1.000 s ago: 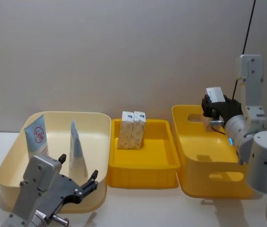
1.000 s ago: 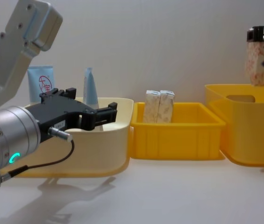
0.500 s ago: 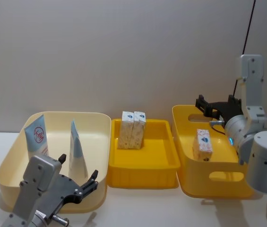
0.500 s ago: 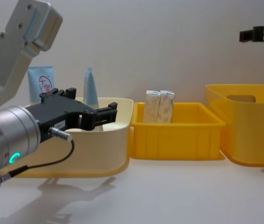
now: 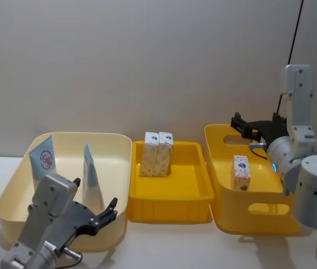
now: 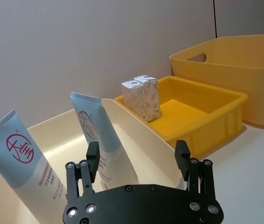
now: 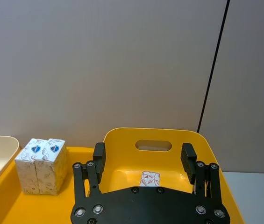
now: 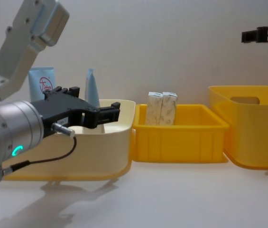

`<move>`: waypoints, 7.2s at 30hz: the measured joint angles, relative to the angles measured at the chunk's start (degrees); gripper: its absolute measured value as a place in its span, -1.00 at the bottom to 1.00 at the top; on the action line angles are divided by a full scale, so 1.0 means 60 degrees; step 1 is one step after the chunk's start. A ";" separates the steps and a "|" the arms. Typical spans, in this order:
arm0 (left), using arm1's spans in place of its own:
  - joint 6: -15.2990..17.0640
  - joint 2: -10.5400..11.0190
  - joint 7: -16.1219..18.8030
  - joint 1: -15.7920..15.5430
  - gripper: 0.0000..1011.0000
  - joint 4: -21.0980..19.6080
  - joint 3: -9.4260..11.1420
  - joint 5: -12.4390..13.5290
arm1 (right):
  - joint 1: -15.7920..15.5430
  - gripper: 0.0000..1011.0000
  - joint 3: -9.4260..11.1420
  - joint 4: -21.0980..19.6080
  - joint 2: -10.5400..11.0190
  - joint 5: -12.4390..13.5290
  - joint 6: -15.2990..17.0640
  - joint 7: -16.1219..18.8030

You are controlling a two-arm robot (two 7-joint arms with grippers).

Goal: Bimanual collaborative sorting of washing and personal care products

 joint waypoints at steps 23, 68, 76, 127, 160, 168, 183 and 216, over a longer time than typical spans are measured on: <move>0.0866 -0.0316 -0.0429 -0.1001 0.98 0.0821 -0.0148 0.0027 | 0.0000 0.98 -0.0001 0.0000 0.0000 0.0003 -0.0001 0.0002; 0.0729 -0.0905 -0.1764 -0.2756 0.71 0.3748 -0.0055 0.0085 | 0.0000 0.98 -0.0001 0.0000 0.0000 0.0002 -0.0001 0.0002; 0.0716 -0.0923 -0.1811 -0.2821 0.22 0.3860 -0.0046 0.0095 | 0.0000 0.98 -0.0001 0.0000 0.0001 0.0002 -0.0001 0.0002; 0.0699 -0.0940 -0.1865 -0.2883 -0.36 0.3968 -0.0036 0.0103 | 0.0000 0.98 -0.0001 0.0000 0.0000 0.0002 -0.0001 0.0002; 0.0702 -0.0941 -0.1864 -0.2883 -0.36 0.3968 -0.0038 0.0107 | 0.0001 0.98 0.0000 0.0000 0.0000 0.0001 -0.0001 0.0002; 0.0595 -0.0938 -0.1933 -0.2909 -0.36 0.3933 -0.0022 0.0192 | 0.0001 0.98 0.0000 0.0000 0.0000 0.0002 -0.0001 0.0001; 0.0482 -0.0958 -0.1946 -0.2979 -0.36 0.3507 -0.0097 0.0340 | 0.0001 0.98 0.0000 0.0000 0.0001 0.0002 -0.0001 0.0002; 0.0547 -0.1242 -0.3419 -0.3621 -0.36 0.3775 -0.0585 -0.0787 | 0.0089 0.98 -0.0573 -0.0103 0.0622 -0.0026 -0.0057 0.1531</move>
